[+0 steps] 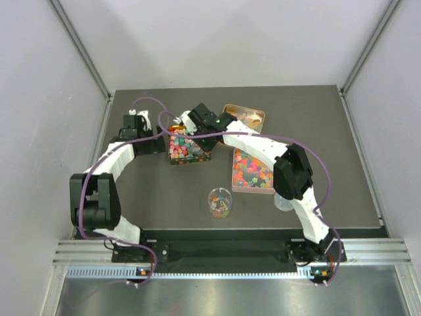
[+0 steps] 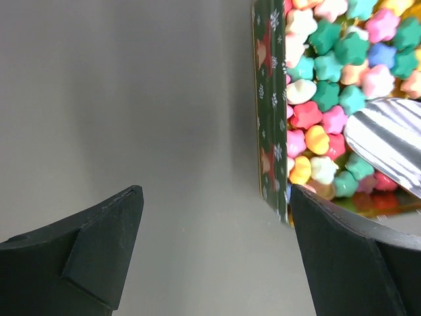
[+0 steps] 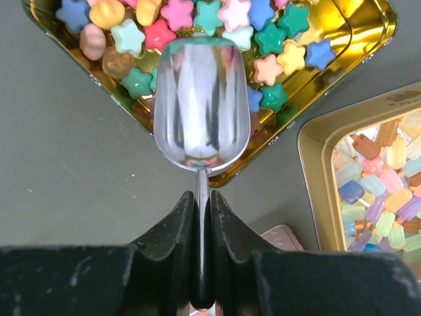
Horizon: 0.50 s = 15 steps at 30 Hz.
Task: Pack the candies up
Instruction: Scoop the fake candies from the storage box.
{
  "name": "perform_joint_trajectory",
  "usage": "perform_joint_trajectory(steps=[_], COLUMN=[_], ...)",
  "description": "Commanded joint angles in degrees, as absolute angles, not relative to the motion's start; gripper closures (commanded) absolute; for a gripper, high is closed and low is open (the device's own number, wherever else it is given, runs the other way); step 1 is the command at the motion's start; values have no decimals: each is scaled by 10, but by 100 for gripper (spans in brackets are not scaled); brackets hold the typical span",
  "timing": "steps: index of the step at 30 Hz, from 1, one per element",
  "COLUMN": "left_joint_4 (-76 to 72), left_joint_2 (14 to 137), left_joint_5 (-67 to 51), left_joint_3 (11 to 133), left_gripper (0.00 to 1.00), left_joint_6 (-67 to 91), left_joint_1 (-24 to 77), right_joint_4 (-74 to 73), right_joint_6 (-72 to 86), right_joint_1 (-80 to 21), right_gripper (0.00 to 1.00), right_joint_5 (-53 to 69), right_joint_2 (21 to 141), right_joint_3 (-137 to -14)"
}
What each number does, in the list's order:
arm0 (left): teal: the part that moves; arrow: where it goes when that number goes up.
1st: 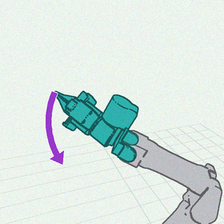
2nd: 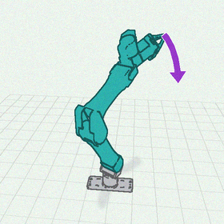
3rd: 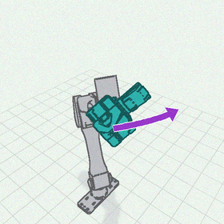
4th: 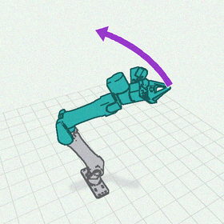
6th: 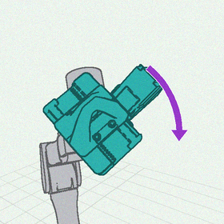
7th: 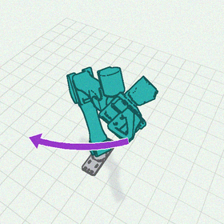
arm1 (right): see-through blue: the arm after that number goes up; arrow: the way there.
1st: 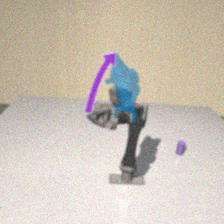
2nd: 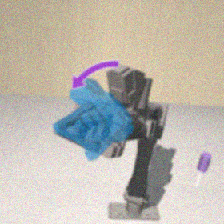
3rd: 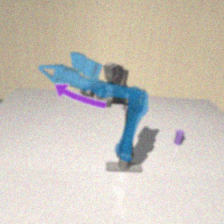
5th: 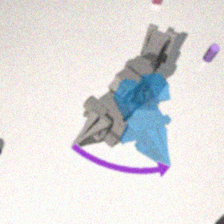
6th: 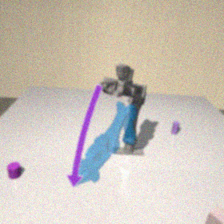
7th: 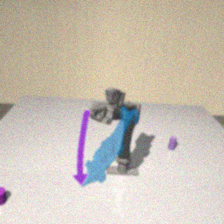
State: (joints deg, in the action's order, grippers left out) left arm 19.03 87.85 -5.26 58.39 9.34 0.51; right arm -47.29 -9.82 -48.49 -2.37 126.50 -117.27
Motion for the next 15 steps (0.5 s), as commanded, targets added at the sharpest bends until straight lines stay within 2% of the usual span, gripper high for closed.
perform_joint_trajectory(steps=[1, 5, 10, 15], left_joint_4=[128, 115, 135, 120], left_joint_2=[946, 1027, 1142, 1230], left_joint_5=[-86, -148, -259, -335], left_joint_3=[629, 731, 872, 947], left_gripper=[4, 9, 22, 35], left_joint_6=[105, 116, 145, 183], left_joint_1=[-16, -29, -49, -52], right_joint_4=[-489, -487, -490, -493], right_joint_6=[-98, -105, -119, -122], right_joint_1=[-491, -490, -488, -483], right_gripper=[100, 100, 100, 100], right_joint_5=[-29, -31, -32, -31], right_joint_2=[1253, 1237, 1230, 1221], right_joint_3=[-1124, -1101, -1090, -1078])
